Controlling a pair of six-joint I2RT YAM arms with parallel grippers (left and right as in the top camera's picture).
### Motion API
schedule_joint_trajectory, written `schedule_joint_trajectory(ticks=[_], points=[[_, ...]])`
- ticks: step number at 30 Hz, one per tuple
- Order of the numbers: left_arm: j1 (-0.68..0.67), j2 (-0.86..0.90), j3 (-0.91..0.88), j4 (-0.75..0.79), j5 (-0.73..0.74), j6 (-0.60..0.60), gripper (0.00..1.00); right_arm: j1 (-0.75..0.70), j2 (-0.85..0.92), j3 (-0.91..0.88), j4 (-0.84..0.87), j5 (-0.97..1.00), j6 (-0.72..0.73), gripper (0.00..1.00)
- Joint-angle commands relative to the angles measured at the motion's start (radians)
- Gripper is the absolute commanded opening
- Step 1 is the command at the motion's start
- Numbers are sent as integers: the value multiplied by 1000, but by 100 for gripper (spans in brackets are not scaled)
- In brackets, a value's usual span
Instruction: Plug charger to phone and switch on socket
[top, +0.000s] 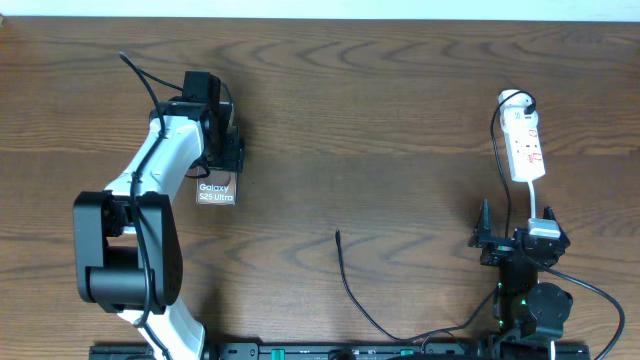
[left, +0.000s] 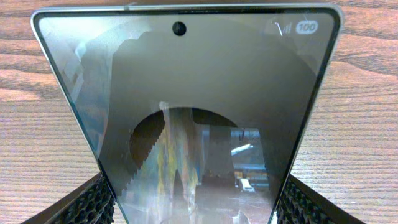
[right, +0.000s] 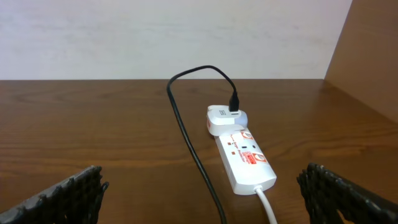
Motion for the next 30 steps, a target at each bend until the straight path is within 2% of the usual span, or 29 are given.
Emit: schedule_joint_trajectory(ticks=[1,30], points=[[2,-28,3,-2,-12,5,7,-5,-6,-2,-5,5,10,99],[2,-4,-22,28,-12,5,8,-5,-6,-2,-5,5,10,99]])
